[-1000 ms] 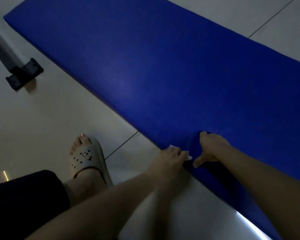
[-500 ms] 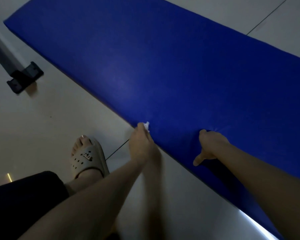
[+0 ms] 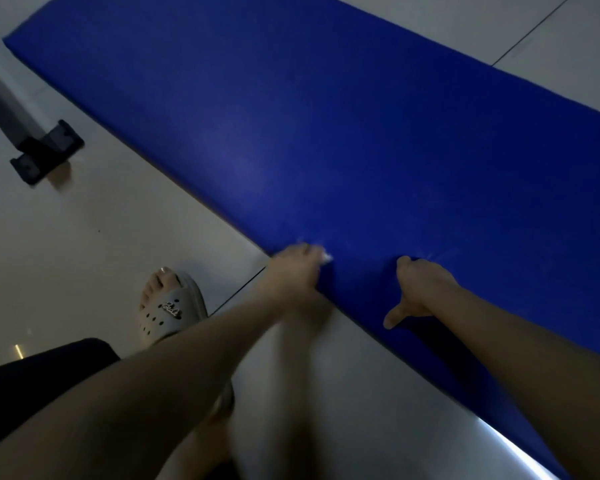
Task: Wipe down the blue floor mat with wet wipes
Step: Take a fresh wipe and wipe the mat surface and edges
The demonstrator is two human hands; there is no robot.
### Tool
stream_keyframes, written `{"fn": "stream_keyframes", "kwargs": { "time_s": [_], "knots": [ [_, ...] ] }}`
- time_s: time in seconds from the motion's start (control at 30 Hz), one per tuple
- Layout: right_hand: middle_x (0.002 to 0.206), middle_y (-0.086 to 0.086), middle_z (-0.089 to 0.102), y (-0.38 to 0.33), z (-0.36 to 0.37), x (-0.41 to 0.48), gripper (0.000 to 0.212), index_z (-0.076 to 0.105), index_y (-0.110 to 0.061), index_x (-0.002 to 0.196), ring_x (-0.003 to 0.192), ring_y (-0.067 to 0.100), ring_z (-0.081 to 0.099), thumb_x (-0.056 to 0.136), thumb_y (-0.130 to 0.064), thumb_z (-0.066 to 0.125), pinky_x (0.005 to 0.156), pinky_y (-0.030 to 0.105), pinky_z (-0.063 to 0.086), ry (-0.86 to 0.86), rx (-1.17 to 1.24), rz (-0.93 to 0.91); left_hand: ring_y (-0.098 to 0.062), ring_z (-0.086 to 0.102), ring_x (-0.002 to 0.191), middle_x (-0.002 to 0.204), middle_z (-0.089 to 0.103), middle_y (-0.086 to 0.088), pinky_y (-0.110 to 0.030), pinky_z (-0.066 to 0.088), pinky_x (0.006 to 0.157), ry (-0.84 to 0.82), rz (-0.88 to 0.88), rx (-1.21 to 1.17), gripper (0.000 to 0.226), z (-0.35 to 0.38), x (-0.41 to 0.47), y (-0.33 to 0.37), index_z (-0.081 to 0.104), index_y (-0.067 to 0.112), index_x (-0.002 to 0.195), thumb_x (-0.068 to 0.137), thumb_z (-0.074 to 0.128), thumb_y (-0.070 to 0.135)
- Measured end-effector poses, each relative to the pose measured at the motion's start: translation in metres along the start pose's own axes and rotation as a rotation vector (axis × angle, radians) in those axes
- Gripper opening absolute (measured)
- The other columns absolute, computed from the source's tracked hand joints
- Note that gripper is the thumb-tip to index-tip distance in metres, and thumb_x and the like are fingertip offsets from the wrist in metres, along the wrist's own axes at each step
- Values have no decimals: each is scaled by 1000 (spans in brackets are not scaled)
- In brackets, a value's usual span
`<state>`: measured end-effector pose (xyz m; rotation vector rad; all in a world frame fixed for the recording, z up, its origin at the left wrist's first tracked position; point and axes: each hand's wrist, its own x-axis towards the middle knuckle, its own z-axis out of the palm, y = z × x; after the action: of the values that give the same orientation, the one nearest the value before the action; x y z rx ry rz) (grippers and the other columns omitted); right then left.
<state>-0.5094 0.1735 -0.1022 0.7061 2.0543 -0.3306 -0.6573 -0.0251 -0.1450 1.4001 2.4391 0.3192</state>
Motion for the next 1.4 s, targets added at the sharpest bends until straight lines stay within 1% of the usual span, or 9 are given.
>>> {"fn": "stream_keyframes", "kwargs": {
  "time_s": [0.13, 0.23, 0.43, 0.57, 0.77, 0.93, 1.03, 1.17, 1.4],
  "knots": [
    [135, 13, 51, -1, 0, 1, 135, 27, -6, 145, 118, 32, 56, 44, -72, 90, 89, 43, 57, 1, 0, 2, -18, 59, 86, 101, 64, -2, -35, 52, 80, 274, -552, -106, 22, -11, 21, -31, 55, 17, 107, 107, 42, 35],
    [132, 13, 52, -1, 1, 2, 133, 29, -7, 144, 116, 30, 57, 45, -71, 90, 88, 42, 57, 0, 5, 7, -21, 64, 91, 101, 66, -4, -33, 49, 80, 329, -742, -268, 19, 5, 27, 10, 55, 15, 108, 107, 44, 32],
    [127, 13, 55, 1, 4, 4, 126, 33, -8, 139, 110, 30, 59, 45, -71, 90, 83, 41, 57, 56, -5, -23, -17, 61, 81, 92, 63, 2, -34, 52, 78, 195, -275, -247, 14, 56, -25, 110, 54, 22, 101, 106, 45, 33],
    [135, 15, 47, 9, 12, 0, 127, 27, -10, 143, 112, 30, 56, 49, -70, 89, 84, 41, 56, 97, 40, -42, -14, 55, 72, 88, 60, 3, -35, 50, 67, 80, -107, -177, 16, 60, -31, 107, 50, 24, 96, 106, 45, 37],
    [130, 9, 44, 18, 53, -26, 90, 37, -14, 133, 112, 24, 51, 74, -72, 71, 88, 37, 52, 389, 205, -117, -17, 64, 81, 88, 63, 2, -28, 42, 63, 190, -819, -629, 24, 30, -28, 89, 49, 19, 96, 101, 56, 42],
    [146, 12, 31, 31, 94, -62, 116, 21, -13, 148, 134, 30, 35, 67, -89, 56, 106, 50, 39, 445, -131, 52, -11, 68, 78, 87, 74, 5, -29, 55, 72, 266, -1328, -1376, 43, 22, -13, 94, 57, 17, 110, 83, 83, 38],
    [164, 22, -3, 52, 118, -73, 127, -6, -7, 158, 152, 40, 5, 75, -83, 54, 118, 60, 17, 350, -281, 19, -10, 72, 89, 91, 78, 12, -29, 59, 84, 99, -1315, -1582, 36, 24, -7, 83, 76, 15, 115, 80, 84, 15],
    [163, 30, -10, 61, 125, -79, 115, -10, 0, 157, 152, 45, 0, 89, -67, 54, 124, 54, 14, 369, -328, -135, -12, 66, 115, 121, 70, 7, -20, 54, 90, 30, -1227, -1645, 31, 0, -6, 96, 71, 12, 123, 92, 72, 7],
    [165, 25, -10, 39, 92, -78, 100, -11, -3, 158, 154, 41, -4, 95, -63, 39, 126, 48, 11, 513, -159, -244, -7, 71, 86, 108, 75, 4, -13, 56, 63, 263, -951, -1604, 30, -48, 24, 74, 70, 5, 117, 88, 72, 0]
  ]
}}
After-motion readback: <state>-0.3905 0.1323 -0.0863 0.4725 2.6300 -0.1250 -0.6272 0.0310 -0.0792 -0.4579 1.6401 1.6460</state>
